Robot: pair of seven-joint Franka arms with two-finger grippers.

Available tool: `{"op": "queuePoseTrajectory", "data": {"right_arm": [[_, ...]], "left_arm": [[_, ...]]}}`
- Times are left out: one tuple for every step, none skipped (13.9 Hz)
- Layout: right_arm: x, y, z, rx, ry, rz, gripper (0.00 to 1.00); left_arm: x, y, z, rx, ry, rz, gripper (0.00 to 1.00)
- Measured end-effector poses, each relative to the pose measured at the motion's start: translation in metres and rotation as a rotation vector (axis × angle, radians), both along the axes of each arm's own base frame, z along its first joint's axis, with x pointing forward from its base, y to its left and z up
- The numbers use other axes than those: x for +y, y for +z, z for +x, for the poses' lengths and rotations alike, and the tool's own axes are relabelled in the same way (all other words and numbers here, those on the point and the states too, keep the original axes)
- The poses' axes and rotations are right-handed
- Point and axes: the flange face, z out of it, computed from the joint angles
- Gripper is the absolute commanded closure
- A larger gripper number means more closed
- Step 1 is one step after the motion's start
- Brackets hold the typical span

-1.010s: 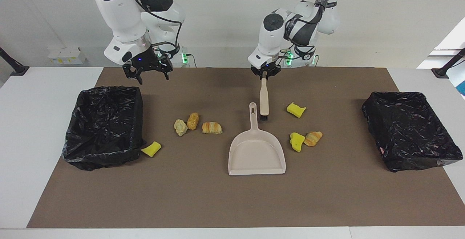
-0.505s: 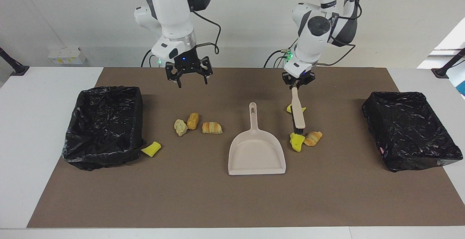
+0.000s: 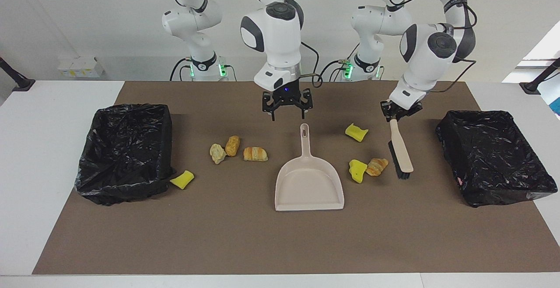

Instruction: Sweep and dump trash in bin

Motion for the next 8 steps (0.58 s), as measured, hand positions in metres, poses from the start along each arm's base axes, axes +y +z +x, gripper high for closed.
{"op": "queuePoseTrajectory", "data": {"right_arm": [[0.013,-0.014,0.005,-0.015,0.017,0.005,0.00],[0.022,-0.029,0.010,-0.034,0.032,0.013,0.00],[0.029,-0.045,0.015,-0.045,0.043,0.019,0.00],[0.033,-0.061,0.019,-0.049,0.054,0.012,0.00],[0.036,-0.076,0.021,-0.057,0.073,-0.009,0.00],[0.039,-0.087,0.021,-0.064,0.091,-0.026,0.00],[0.042,-0.095,0.020,-0.063,0.102,-0.038,0.06],[0.043,-0.100,0.018,-0.059,0.109,-0.046,0.13]], "left_arm": [[0.012,-0.004,0.006,-0.004,-0.010,-0.002,1.00],[0.023,-0.008,0.010,-0.004,-0.019,-0.003,1.00],[0.035,-0.011,0.013,-0.003,-0.035,-0.005,1.00],[0.043,-0.012,0.015,-0.006,-0.060,-0.008,1.00],[0.049,-0.012,0.016,-0.011,-0.088,-0.011,1.00],[0.053,-0.012,0.017,-0.018,-0.100,-0.012,1.00],[0.058,-0.013,0.019,-0.025,-0.103,-0.013,1.00],[0.062,-0.015,0.021,-0.030,-0.101,-0.012,1.00]]}}
